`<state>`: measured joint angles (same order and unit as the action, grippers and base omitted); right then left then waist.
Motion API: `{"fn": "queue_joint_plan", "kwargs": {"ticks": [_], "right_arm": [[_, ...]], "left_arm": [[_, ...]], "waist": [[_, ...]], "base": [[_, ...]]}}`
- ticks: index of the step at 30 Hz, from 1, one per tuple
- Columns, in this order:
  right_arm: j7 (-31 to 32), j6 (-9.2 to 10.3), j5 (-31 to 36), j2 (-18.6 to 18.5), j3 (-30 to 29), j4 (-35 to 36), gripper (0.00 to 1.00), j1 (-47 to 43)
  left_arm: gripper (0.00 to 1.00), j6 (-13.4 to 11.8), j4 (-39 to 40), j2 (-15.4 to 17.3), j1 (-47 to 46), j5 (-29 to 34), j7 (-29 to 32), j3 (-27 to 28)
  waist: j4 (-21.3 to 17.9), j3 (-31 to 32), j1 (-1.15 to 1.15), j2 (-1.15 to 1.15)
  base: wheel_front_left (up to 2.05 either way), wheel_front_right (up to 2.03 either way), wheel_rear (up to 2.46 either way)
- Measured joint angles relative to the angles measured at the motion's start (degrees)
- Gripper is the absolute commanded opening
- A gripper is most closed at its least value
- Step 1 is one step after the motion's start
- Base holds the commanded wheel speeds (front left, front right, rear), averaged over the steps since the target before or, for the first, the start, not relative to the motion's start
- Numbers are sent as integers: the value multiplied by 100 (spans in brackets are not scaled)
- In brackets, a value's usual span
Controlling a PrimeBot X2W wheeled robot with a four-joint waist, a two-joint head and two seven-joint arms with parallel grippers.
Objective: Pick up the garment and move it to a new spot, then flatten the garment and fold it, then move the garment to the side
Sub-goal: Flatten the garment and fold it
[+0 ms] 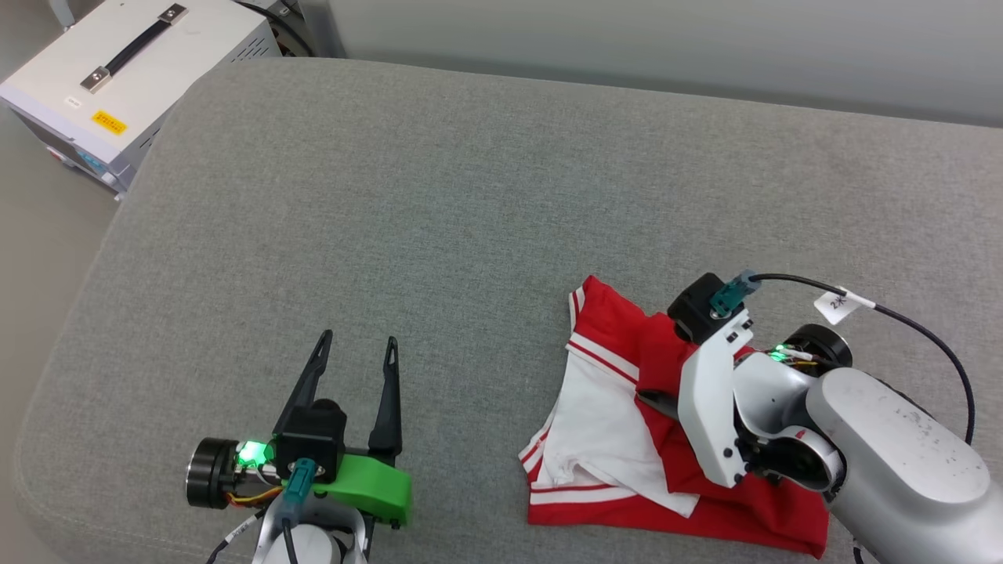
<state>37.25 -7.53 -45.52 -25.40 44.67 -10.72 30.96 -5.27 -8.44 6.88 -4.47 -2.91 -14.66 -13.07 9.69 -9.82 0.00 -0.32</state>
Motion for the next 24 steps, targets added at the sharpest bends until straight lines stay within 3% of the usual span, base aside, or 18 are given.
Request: {"fn": "queue_joint_plan", "kwargs": {"ticks": [10, 11, 12, 13, 14, 19, 24], "right_arm": [[-460, 0, -153, 243, 666, -1080, 0, 286], [-525, -1, -197, 244, 679, -1110, 9, 303], [-610, -1, -225, 247, 695, -1124, 27, 316], [-719, -1, -248, 249, 705, -1128, 85, 318], [-806, -1, -276, 244, 720, -1121, 100, 319], [-1360, -1, -305, -9, 742, -727, 100, 321], [-2171, -1, -132, -392, 283, -268, 100, 326]], "left_arm": [[100, 8, -37, -113, -102, 41, 0, 15], [100, 8, -38, -114, -102, 42, 0, 29], [100, 8, -38, -115, -100, 42, 0, 45], [100, 8, -43, -114, -97, 42, 0, 55], [100, 8, -48, -114, -94, 42, 0, 64], [100, 32, -69, -112, -69, 59, 0, 107], [100, 44, -49, -111, -2, 92, 0, 163]], "waist": [[127, -145, 0, 0], [120, -139, 0, 0], [107, -126, 0, 0], [91, -107, 0, 0], [74, -85, 0, 0], [-15, 60, 0, 0], [-174, 214, 0, 0]], "base": [[0, 0, 0], [0, 0, 0], [0, 0, 0], [0, 0, 0], [0, 0, 0], [0, 0, 0], [0, 0, 0]]}}
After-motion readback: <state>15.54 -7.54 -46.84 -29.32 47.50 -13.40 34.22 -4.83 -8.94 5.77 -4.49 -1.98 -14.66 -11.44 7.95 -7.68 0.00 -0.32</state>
